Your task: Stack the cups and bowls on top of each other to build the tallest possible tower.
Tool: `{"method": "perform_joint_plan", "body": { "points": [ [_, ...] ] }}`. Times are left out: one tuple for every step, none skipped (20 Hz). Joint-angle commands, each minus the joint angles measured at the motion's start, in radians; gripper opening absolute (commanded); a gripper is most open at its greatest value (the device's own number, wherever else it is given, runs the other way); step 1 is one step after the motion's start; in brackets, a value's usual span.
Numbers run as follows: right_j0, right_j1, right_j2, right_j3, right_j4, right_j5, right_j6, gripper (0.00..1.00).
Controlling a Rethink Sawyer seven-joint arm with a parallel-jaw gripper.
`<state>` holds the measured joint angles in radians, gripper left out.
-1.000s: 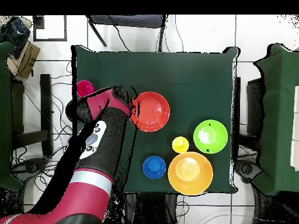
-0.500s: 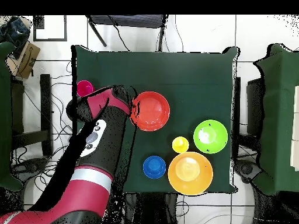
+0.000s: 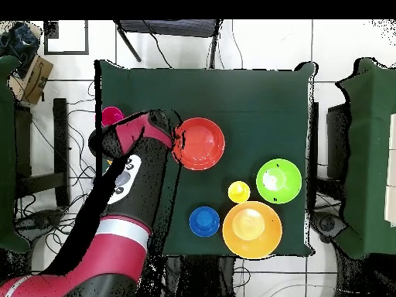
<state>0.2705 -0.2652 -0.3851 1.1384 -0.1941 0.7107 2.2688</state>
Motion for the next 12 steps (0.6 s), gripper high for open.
{"method": "perform_joint_plan", "body": {
  "points": [
    [-0.021,-0.006,0.079,-0.053,-0.019,0.068,-0.032,0.0],
    [-0.023,-0.007,0.08,-0.049,-0.02,0.06,-0.032,0.0],
    [-0.022,-0.01,0.082,-0.04,-0.022,0.05,-0.032,0.0],
    [-0.024,-0.012,0.084,-0.039,-0.023,0.048,-0.037,0.0],
    [-0.026,-0.013,0.086,-0.037,-0.024,0.047,-0.042,0.0],
    [-0.028,-0.014,0.089,-0.036,-0.025,0.046,-0.048,0.0],
    [-0.03,-0.014,0.091,-0.037,-0.026,0.044,-0.05,0.0],
    [-0.03,-0.015,0.091,-0.034,-0.027,0.037,-0.049,0.0],
    [-0.03,-0.014,0.091,-0.035,-0.028,0.032,-0.048,0.0],
    [-0.031,-0.014,0.092,-0.035,-0.028,0.033,-0.049,0.0],
    [-0.032,-0.014,0.092,-0.035,-0.029,0.032,-0.05,1.0],
    [-0.03,-0.012,0.088,-0.037,-0.029,0.031,-0.044,1.0]
  ]
}}
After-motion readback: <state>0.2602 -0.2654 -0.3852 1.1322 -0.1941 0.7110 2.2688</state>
